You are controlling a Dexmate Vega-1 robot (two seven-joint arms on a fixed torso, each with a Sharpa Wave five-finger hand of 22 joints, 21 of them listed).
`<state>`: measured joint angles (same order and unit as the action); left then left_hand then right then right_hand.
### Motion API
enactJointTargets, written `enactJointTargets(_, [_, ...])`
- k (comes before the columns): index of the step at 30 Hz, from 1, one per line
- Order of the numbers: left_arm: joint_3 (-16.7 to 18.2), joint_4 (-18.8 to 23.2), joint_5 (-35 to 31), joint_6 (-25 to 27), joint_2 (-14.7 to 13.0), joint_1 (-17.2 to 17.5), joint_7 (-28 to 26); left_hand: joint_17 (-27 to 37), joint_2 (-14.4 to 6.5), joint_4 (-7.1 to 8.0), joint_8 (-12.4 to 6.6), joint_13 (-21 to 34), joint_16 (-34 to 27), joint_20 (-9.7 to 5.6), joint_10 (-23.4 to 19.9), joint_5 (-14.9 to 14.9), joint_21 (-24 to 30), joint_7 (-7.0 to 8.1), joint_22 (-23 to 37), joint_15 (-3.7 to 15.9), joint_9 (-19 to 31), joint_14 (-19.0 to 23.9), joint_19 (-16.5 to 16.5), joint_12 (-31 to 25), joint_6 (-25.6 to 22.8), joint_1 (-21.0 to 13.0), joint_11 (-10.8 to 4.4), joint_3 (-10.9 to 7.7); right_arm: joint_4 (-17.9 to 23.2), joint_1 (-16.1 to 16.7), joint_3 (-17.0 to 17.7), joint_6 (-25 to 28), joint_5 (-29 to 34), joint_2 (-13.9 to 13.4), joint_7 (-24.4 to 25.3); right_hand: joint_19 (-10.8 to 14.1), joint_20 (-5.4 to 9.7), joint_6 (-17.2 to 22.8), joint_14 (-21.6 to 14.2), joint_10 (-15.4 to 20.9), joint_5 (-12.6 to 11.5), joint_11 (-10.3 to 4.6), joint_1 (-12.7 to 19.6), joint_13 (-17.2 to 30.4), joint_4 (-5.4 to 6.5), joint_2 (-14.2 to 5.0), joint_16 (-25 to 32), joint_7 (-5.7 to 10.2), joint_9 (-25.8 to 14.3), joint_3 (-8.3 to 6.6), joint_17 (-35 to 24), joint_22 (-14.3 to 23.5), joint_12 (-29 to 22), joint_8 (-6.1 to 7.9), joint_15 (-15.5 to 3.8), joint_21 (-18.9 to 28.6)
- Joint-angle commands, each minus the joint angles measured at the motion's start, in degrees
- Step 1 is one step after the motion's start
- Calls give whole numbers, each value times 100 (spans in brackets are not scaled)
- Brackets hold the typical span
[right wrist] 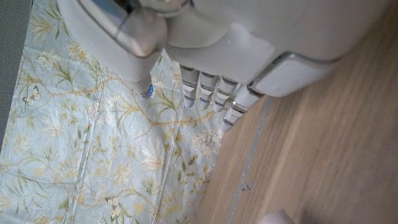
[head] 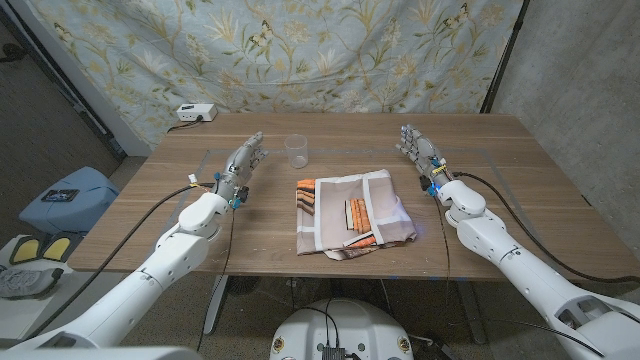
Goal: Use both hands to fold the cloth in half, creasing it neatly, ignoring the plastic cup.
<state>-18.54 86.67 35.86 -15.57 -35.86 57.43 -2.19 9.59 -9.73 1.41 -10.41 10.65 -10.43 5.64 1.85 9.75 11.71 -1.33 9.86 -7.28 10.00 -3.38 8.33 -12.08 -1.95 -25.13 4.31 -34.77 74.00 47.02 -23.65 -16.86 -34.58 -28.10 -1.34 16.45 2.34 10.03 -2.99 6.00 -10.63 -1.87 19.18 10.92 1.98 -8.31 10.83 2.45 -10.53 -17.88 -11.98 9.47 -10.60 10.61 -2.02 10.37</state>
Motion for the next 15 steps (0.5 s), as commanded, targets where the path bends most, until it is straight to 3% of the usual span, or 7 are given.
enactJointTargets(1, [27,367,-156,-44,-170,253,-76,17,10,-62,-15,18,10,2,-20,44,8,0,18,-14,11,10,38,-15,-43,-96,41,-21,-123,-115,-24,-148,135,-25,-106,16,286,31,23,-3,-24,11,50,18,-37,6,22,-18,-15,-4,4,24,-29,33,-76,38])
enactJointTargets(15, [47,1102,-488,195,-526,740,-391,18,6,-158,0,16,25,-1,19,57,-9,19,16,-4,11,-25,19,10,-9,-152,27,-23,-413,-258,-24,-284,132,-39,-344,7,286,28,42,-25,-16,14,60,17,-74,3,31,-20,-15,-6,8,24,-26,33,-70,39])
